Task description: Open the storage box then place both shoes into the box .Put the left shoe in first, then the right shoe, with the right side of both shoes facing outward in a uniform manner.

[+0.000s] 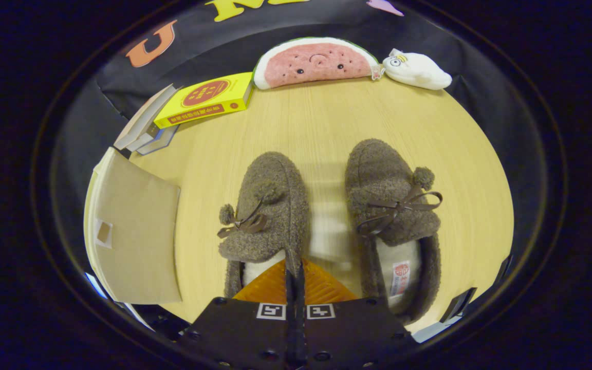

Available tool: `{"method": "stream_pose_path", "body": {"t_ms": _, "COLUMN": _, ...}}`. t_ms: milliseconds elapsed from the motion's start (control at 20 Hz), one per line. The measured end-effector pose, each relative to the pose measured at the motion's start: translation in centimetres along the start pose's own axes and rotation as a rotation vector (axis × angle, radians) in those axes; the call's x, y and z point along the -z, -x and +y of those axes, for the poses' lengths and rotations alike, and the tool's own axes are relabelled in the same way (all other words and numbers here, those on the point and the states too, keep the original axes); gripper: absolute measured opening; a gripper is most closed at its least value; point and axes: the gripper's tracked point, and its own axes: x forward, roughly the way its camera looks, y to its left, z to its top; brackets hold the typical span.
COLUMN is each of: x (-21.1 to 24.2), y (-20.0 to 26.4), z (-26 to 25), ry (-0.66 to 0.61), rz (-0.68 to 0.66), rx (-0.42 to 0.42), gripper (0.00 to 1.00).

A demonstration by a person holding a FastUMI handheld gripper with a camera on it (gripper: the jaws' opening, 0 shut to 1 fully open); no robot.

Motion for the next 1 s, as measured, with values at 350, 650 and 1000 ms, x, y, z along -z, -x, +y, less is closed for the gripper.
{"method": "stream_pose_path", "body": {"t_ms": 350, "x": -0.7, "y": 8.3, "z": 3.7, "ry": -0.013, "rz": -0.087, "rx": -0.096, "gripper": 0.0}}
{"method": "stream_pose_path", "body": {"t_ms": 650, "x": -1.8, "y": 15.0, "z": 12.2, "ry": 0.079, "rz": -0.195, "rx": -0.168, "gripper": 0.0}}
{"method": "stream_pose_path", "body": {"t_ms": 1000, "x": -0.7, "y": 14.9, "z": 25.0, "ry": 0.167, "rz": -0.198, "rx": -0.241, "gripper": 0.0}}
